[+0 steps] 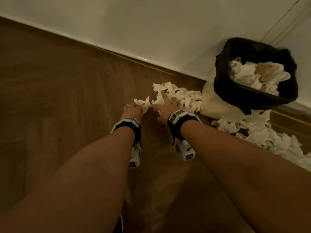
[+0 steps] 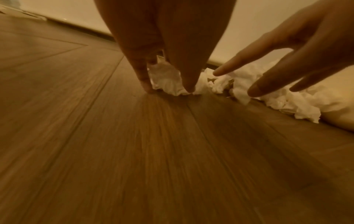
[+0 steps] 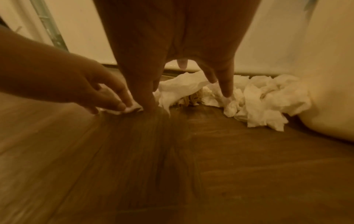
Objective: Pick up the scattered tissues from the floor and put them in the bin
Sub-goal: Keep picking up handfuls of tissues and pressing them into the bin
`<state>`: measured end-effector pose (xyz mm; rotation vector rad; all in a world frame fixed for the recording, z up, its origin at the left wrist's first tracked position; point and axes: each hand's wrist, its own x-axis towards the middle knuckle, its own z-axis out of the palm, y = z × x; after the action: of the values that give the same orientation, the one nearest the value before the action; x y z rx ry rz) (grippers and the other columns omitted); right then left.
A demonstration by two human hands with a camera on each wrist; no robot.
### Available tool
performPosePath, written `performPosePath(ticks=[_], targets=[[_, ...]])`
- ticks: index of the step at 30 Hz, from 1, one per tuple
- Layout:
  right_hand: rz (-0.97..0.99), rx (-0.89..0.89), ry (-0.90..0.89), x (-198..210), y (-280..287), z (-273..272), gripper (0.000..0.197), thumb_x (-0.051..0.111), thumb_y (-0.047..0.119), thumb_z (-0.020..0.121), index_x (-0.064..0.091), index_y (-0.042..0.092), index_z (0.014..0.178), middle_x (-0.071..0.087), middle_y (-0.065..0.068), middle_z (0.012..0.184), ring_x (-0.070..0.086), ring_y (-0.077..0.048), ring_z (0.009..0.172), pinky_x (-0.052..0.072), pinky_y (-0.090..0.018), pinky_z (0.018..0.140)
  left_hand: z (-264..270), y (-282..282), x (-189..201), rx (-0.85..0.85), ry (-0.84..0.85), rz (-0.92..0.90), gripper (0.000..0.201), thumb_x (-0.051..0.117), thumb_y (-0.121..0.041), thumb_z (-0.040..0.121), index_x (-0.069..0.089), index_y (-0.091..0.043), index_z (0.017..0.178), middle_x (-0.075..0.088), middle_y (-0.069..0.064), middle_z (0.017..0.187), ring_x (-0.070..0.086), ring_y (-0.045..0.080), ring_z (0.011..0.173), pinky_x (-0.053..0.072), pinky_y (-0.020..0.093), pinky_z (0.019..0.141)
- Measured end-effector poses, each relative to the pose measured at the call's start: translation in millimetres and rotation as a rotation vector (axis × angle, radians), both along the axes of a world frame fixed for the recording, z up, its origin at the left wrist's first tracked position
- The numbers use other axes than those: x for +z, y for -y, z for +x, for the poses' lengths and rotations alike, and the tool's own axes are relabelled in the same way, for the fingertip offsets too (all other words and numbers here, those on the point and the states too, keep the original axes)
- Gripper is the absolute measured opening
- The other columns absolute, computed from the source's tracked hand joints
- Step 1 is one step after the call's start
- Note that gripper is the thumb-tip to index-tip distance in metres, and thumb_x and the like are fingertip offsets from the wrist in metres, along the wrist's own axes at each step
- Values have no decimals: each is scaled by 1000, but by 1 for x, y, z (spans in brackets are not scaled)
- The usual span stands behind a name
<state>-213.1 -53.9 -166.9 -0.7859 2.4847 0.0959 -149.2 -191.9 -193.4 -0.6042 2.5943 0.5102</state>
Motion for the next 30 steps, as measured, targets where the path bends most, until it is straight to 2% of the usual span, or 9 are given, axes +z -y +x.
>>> performPosePath(ticks=[3,7,11,14,18,22,25,27,30], targets=[[31,65,-19,-3,8,-8,70,61,31,85,23,53,139,-18,10,155,-4,-46,141,18,-65,109,2,3,3,28,7,1,34,43,-22,98,56,-7,126,47,16,133,47,32,120,40,36,98],[50,146,10,-5,15,-3,62,55,23,89,28,32,144,9,-2,156,12,-40,139,26,-54,111,5,8,5,61,13,29,30,49,-17,94,58,-7,121,56,18,123,55,33,111,44,36,84],[105,131,54,-9,17,11,44,42,18,97,38,12,141,26,-15,149,25,-36,136,29,-43,112,14,4,-4,85,-75,49,39,46,-10,94,41,-14,132,49,20,124,52,38,112,45,41,85],[110,101,64,-8,14,17,41,39,15,99,41,6,138,21,-19,150,25,-37,137,29,-42,112,15,2,-6,82,-55,59,35,44,-15,95,44,-16,131,44,19,127,50,38,114,45,42,90],[-86,10,2,-4,11,20,31,36,10,99,52,1,124,48,-19,131,47,-32,120,38,-36,99,19,1,-11,117,-122,24,28,49,-14,93,51,-12,122,35,16,133,55,34,103,44,33,78],[-375,-315,48,-5,6,19,34,50,17,93,45,8,126,57,-15,120,56,-32,110,45,-36,86,20,-1,-12,124,-129,65,30,50,-10,93,48,-8,123,37,15,132,52,35,108,46,37,88],[-509,-668,67,-12,-8,16,49,59,17,89,38,15,133,56,-14,124,55,-34,116,46,-37,88,24,-6,-13,116,-116,99,33,48,-13,93,44,-14,126,38,15,130,48,40,113,44,42,90],[-483,-834,122,-18,-20,16,50,56,20,91,36,15,137,48,-12,136,48,-35,125,43,-40,97,27,-11,-14,107,-80,77,35,44,-18,95,42,-18,130,34,17,133,47,42,113,44,42,90],[-192,-689,118,-23,-35,25,45,55,16,92,42,12,135,44,-12,139,43,-32,127,42,-41,101,26,-13,-16,74,16,7,35,40,-19,97,44,-14,132,28,17,139,46,37,117,44,40,94]])
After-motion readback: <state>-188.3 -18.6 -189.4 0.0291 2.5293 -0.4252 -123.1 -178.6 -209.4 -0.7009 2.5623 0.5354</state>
